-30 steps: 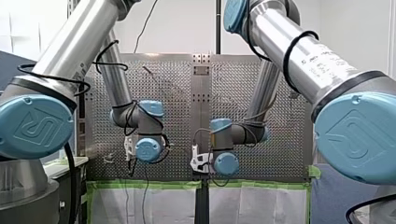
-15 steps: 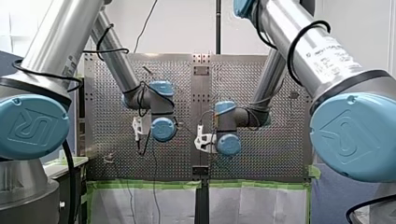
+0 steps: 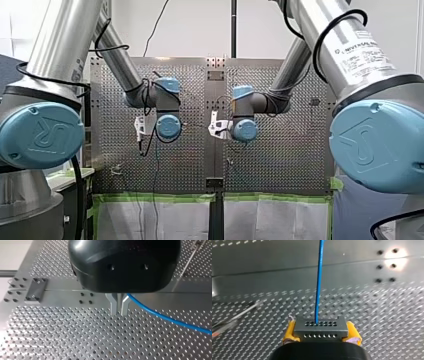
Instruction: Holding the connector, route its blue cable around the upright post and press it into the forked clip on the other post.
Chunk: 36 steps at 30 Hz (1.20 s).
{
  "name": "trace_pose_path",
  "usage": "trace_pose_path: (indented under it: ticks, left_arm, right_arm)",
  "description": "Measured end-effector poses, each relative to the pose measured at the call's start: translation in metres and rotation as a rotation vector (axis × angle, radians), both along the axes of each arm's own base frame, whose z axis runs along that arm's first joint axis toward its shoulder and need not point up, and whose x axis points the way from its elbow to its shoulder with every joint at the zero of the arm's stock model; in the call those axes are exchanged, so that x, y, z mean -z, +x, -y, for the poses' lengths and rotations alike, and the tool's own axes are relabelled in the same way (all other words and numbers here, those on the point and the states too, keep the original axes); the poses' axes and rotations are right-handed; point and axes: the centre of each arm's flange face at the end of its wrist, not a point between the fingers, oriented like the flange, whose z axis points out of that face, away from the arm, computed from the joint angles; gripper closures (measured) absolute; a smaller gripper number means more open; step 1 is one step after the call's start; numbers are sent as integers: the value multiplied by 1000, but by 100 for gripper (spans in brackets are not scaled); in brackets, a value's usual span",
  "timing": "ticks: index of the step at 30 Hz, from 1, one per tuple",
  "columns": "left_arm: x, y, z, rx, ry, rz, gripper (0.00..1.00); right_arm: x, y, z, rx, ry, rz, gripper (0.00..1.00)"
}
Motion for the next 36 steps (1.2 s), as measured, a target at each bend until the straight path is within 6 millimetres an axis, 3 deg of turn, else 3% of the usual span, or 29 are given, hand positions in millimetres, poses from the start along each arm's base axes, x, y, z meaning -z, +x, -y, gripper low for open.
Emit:
trace_pose_path:
  ticks: [7,13,28,36]
  left_arm:
    - [-4,7,-9,-11,5,-28,89]
    - [-21,8,-17,-25,-4,-30,86]
    - [-80,26,-22,-42,-123,27,86]
    - [-134,39,-32,-79,-175,94,86]
  right_arm:
    - [-52,12,3,-65,-39,28,100]
    - [-96,19,1,-105,-71,54,100]
    - [-208,22,-8,-181,-197,148,100]
    - [-250,20,-15,-222,-248,185,100]
